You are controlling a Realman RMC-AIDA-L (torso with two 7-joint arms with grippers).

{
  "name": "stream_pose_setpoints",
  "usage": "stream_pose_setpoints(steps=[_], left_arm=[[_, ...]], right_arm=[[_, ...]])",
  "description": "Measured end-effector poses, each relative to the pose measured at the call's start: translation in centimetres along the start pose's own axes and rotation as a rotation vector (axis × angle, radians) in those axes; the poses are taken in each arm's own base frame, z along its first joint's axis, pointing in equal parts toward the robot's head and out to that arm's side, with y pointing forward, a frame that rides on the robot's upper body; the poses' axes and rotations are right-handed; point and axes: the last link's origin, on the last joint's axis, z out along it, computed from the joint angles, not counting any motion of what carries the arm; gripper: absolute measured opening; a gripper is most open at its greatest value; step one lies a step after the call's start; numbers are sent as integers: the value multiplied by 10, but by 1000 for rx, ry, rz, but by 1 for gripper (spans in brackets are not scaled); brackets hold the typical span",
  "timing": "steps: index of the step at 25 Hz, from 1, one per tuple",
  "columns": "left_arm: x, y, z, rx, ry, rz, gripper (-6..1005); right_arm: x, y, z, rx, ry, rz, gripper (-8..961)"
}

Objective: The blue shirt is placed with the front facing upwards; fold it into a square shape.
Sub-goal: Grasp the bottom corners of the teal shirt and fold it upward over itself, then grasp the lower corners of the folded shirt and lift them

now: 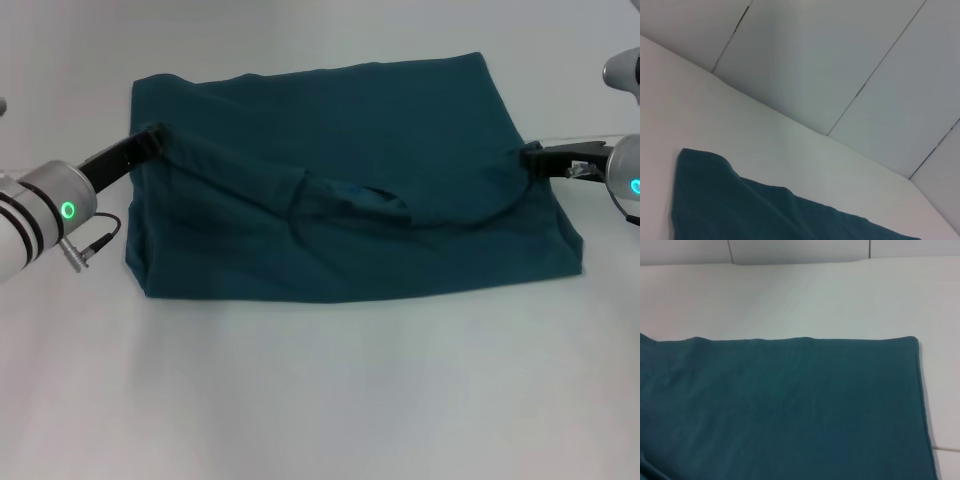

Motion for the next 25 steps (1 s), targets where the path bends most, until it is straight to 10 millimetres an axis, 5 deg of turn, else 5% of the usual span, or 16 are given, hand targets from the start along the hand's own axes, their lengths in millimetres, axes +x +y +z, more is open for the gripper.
stream_pose_setpoints(steps=[14, 25], left_arm=[[-13, 15, 6, -37, -46, 119, 78], [1, -3, -3, 15, 24, 83, 497]], right_arm=[[6, 5, 4, 31, 2, -11, 79], [8, 6, 4, 49, -10, -53, 453]])
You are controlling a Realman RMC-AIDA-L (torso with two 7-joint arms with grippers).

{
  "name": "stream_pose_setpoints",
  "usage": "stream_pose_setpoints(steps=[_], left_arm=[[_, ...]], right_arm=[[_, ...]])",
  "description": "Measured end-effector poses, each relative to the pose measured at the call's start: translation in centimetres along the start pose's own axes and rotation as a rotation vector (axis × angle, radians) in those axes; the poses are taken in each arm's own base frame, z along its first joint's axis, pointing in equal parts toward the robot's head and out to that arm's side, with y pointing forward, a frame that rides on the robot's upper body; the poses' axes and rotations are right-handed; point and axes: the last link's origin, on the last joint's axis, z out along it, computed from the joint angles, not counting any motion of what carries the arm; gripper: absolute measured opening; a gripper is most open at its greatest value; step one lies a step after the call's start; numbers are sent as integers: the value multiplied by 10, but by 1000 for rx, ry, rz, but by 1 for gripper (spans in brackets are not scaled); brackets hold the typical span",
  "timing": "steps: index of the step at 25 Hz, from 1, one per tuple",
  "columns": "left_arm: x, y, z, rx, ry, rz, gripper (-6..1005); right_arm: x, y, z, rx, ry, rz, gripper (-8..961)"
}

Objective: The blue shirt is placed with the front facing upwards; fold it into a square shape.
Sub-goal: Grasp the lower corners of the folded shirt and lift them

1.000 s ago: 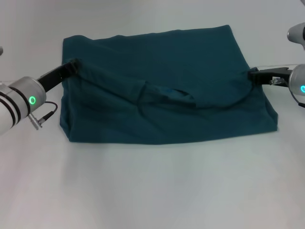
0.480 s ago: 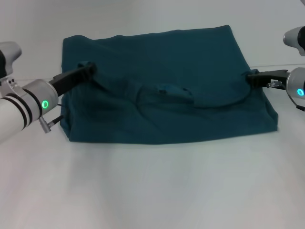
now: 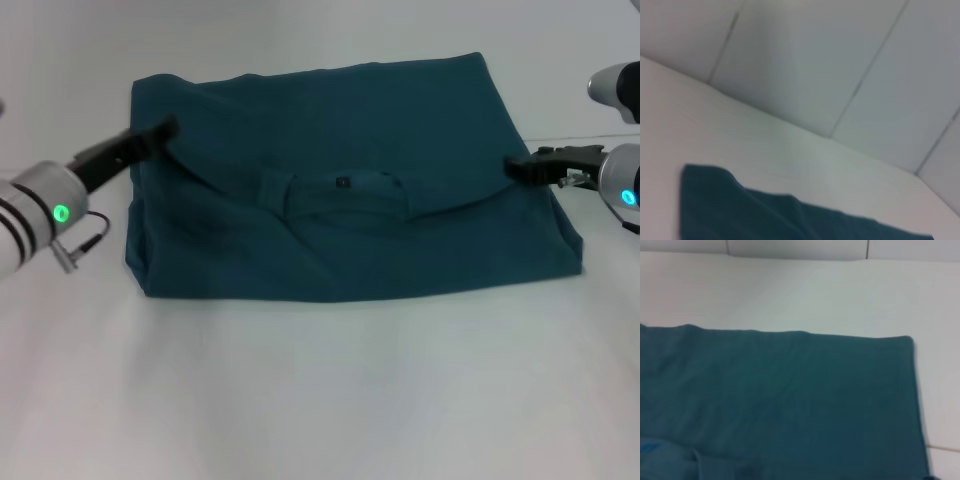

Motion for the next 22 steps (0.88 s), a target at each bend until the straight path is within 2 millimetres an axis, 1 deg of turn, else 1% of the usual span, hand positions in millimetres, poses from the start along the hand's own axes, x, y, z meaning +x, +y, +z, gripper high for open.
stream_pose_setpoints(steps=[5, 7, 8, 11, 16, 18, 22], left_arm=[[10, -12, -10, 16, 54, -31, 671], [10, -14, -12, 10, 64, -41, 671], [12, -16, -17, -8, 85, -62, 671], [12, -18, -24, -32, 103, -75, 672], [7, -23, -29, -35, 79, -61, 672], [4, -23, -31, -42, 56, -51, 667], [-3, -22, -37, -89, 3, -29, 665]], right_arm=[[-4, -6, -2, 18, -22, 14, 527], [-5, -10, -4, 27, -30, 26, 556], [-5, -13, -5, 33, -36, 35, 555], [-3, -20, -9, 43, -46, 55, 550], [6, -29, -16, 48, -43, 71, 548], [10, -30, -20, 18, -44, 86, 548], [20, -31, -35, -68, -69, 146, 547]])
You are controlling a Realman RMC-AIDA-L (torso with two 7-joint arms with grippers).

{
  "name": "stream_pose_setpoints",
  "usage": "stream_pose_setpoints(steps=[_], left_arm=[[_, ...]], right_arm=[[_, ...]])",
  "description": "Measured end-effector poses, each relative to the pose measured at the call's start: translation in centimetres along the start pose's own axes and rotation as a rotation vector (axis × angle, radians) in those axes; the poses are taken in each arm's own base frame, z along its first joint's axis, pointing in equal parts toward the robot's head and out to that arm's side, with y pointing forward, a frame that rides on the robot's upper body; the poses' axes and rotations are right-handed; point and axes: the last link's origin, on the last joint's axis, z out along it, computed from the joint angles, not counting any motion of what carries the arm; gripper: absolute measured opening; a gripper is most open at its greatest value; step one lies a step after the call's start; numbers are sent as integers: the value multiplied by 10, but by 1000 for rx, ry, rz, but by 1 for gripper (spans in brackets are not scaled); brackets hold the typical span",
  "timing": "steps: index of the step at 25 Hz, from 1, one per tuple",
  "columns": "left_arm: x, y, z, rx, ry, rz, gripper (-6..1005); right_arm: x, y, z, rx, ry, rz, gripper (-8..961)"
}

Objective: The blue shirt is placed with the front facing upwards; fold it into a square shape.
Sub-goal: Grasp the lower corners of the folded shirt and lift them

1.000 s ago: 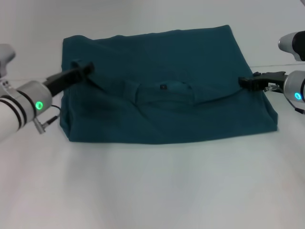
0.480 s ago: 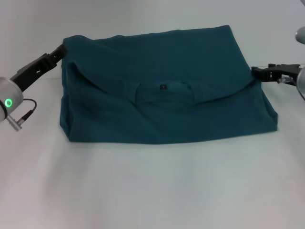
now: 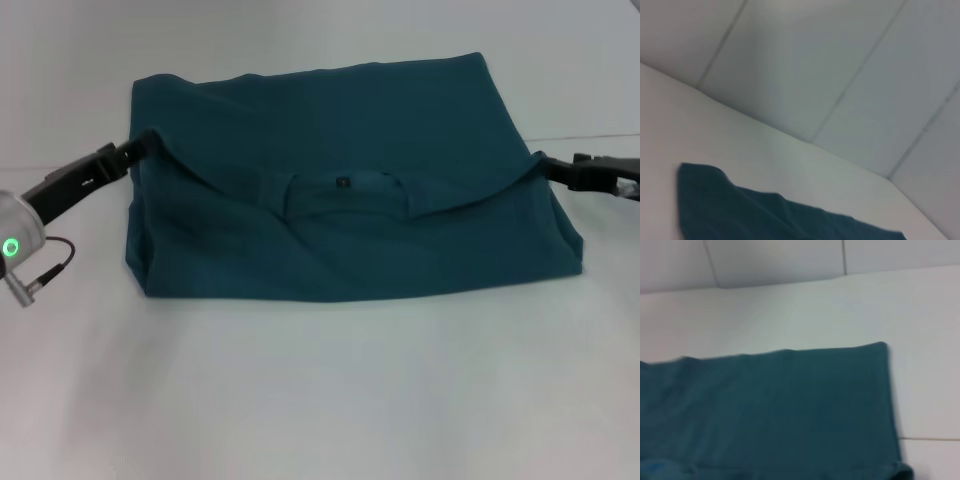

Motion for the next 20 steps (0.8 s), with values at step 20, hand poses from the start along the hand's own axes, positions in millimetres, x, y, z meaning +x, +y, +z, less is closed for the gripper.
stream_pose_setpoints(steps=[20], left_arm=[[-26, 0, -31, -98, -255, 176, 665]], right_arm=[[31, -29, -60, -127, 181, 223, 541]])
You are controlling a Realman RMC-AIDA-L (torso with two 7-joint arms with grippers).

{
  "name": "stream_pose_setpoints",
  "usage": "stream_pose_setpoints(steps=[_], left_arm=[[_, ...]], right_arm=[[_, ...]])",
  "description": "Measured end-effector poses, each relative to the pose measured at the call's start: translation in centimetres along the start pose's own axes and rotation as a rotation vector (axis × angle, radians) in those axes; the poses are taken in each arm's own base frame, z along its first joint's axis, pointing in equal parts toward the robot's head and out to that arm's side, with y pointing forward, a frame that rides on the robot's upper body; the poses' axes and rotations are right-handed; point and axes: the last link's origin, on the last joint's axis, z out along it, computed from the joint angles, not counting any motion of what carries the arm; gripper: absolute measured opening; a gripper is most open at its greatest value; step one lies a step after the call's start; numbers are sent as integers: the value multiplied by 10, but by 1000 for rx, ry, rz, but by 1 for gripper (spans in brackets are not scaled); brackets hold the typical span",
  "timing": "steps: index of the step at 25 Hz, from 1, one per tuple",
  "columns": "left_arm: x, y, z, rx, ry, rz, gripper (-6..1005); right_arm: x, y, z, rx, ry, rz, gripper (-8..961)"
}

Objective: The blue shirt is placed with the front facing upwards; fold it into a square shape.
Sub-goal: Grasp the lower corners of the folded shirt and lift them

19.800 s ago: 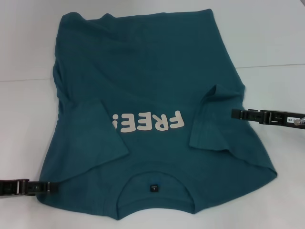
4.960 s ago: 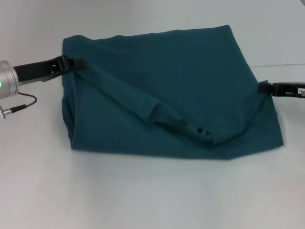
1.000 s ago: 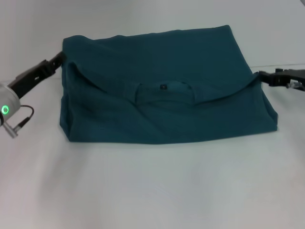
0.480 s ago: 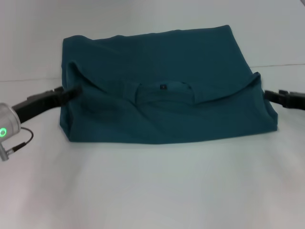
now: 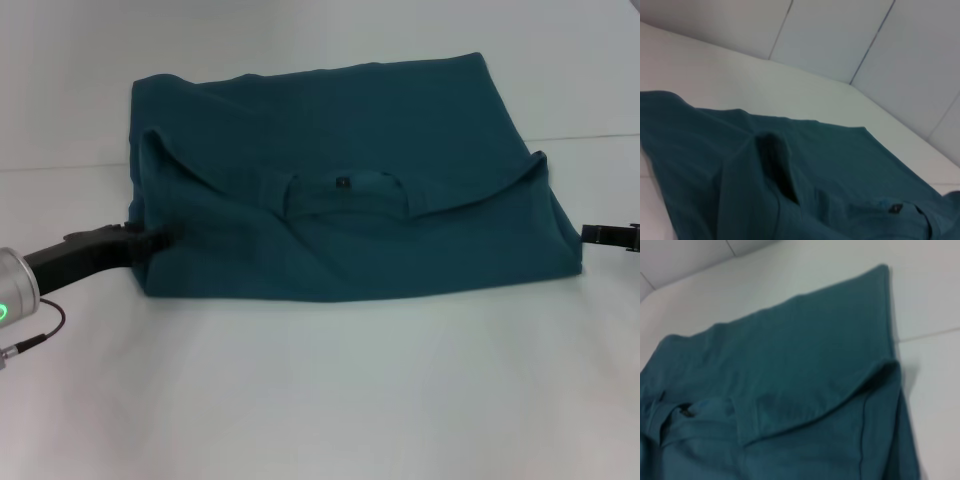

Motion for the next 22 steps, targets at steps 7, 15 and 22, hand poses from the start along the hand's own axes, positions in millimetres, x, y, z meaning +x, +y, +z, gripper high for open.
stream_pose_setpoints(steps=[7, 15, 22], left_arm=[[-6, 1, 1, 2, -27, 10, 665], [-6, 0, 1, 8, -24, 6, 665], [-6, -2, 1, 25, -21, 9, 666]], right_arm=[[-4, 13, 22, 44, 90, -9, 537], [2, 17, 37, 97, 107, -39, 532], [5, 20, 45, 102, 111, -41, 528]])
